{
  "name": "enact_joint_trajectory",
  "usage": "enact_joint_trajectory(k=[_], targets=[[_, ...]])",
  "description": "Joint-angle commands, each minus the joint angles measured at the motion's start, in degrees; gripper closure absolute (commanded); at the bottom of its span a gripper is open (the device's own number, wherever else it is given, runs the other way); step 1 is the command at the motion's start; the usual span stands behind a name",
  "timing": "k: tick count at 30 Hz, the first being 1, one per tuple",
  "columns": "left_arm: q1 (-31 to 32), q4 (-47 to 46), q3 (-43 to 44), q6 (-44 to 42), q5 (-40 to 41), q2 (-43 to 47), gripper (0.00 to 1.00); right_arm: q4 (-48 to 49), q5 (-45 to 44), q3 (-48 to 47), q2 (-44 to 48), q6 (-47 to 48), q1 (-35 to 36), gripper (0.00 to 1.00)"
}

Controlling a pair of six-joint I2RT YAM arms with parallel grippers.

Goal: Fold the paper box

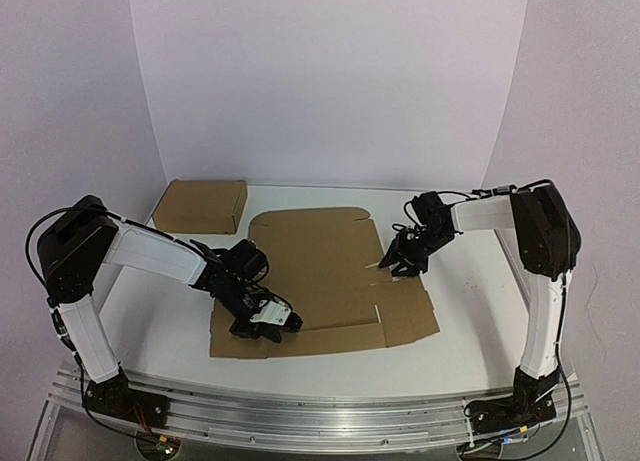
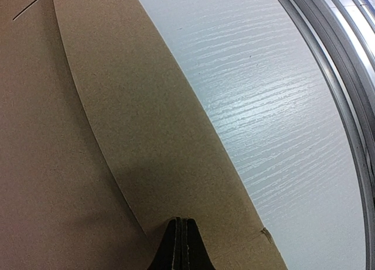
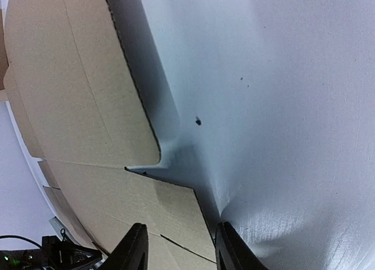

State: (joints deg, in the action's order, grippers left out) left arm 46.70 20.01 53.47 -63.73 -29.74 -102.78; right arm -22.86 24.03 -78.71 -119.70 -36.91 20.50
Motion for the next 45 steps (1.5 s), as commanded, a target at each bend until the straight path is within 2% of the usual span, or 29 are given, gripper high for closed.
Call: enact_joint_trajectory(k=[1, 7, 23, 26, 32, 36, 39, 45], targets=[[0.24, 1.24, -2.05, -1.39, 6.18, -2.21, 1.00, 2.92, 2.16, 0.91, 5.02, -4.23, 3.11, 0.68], [0.23, 1.08, -2.06, -1.52, 6.11, -2.24, 1.00, 3.56, -1.65, 0.27, 6.91, -4.53, 5.37, 0.77], [0.24, 0.67, -1.90, -1.76, 6.45, -2.33, 1.00, 5.69, -1.87, -3.86, -2.61, -5.75, 8.13, 0.80], [0.24, 0.83, -1.97, -2.07, 6.41, -2.33, 1.00, 7.72, -0.86, -4.25, -3.48, -6.11, 9.13, 0.76], [0.24, 0.95, -2.30, -2.74, 6.37, -2.68, 1.00, 11.45, -0.30, -5.26, -4.20, -5.83, 11.01, 0.54], [0.24, 1.05, -2.44, -2.72, 6.45, -2.60, 1.00, 12.22, -1.23, -5.87, -5.42, -6.41, 11.05, 0.51], [0.24, 1.14, -2.54, -2.78, 6.45, -2.48, 1.00, 12.32, -2.87, -5.91, -6.68, -8.04, 10.94, 0.57], [0.21, 1.57, -2.67, -3.25, 6.29, -1.82, 1.00, 12.23, -9.72, -3.62, -8.69, -14.42, 10.65, 0.86]])
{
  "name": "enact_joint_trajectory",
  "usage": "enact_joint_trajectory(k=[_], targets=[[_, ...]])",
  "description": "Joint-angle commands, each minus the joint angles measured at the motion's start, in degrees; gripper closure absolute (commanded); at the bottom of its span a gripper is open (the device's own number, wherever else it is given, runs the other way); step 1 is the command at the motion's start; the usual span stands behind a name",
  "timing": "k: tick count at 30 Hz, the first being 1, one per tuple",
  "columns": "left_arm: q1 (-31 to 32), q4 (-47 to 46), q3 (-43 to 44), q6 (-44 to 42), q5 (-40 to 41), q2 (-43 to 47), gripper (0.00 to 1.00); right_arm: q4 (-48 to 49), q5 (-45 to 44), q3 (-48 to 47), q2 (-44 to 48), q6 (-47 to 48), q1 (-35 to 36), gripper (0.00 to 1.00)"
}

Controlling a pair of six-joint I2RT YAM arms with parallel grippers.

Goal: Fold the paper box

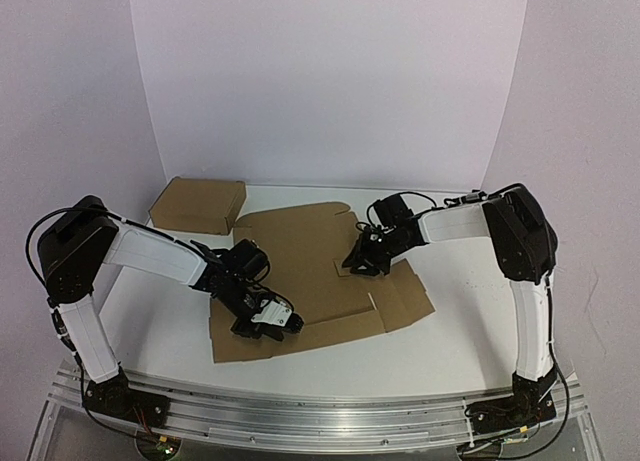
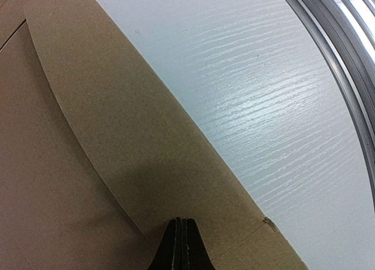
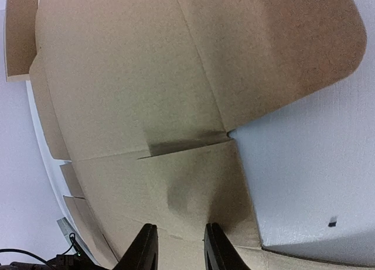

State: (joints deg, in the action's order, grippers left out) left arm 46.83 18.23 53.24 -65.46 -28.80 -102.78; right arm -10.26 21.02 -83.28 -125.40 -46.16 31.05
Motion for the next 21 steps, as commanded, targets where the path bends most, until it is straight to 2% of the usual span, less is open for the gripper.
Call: enact_joint_trajectory(k=[1, 4, 6, 10, 13, 15, 17, 19, 21], targets=[[0.05, 3.63, -2.16, -1.55, 5.13, -1.63, 1.00, -0.42, -7.84, 1.76, -3.22, -6.26, 0.10, 0.90], [-0.32, 5.38, 0.43, 0.42, 3.12, -0.88, 1.00, -0.84, -10.12, 4.11, -3.86, -8.34, 0.27, 0.99], [-1.76, 7.22, 5.06, 4.91, -1.44, -0.29, 0.98, -1.62, -11.81, 5.41, -3.54, -8.57, 0.55, 1.00], [-7.23, 10.28, 15.84, 22.95, -10.73, 0.53, 0.87, -3.03, -14.53, 8.14, -2.25, -8.52, 1.16, 1.00], [-11.22, 8.87, 19.93, 38.12, -12.06, 1.94, 0.73, -3.77, -16.39, 10.14, -1.04, -8.40, 1.99, 1.00], [-14.94, 8.71, 20.17, 50.79, -9.73, 2.63, 0.67, -3.96, -18.10, 12.02, 0.39, -8.79, 2.90, 1.00], [-18.06, 11.56, 19.56, 62.42, -3.35, 2.39, 0.62, -4.12, -19.63, 13.46, 2.06, -9.31, 3.92, 1.00], [-20.93, 15.75, 18.98, 69.52, 4.20, 2.08, 0.61, -4.24, -20.80, 15.10, 3.70, -10.55, 4.73, 1.00], [-22.33, 17.97, 17.34, 72.54, 8.23, 2.24, 0.62, -4.23, -22.67, 17.07, 5.82, -11.66, 5.58, 1.00]])
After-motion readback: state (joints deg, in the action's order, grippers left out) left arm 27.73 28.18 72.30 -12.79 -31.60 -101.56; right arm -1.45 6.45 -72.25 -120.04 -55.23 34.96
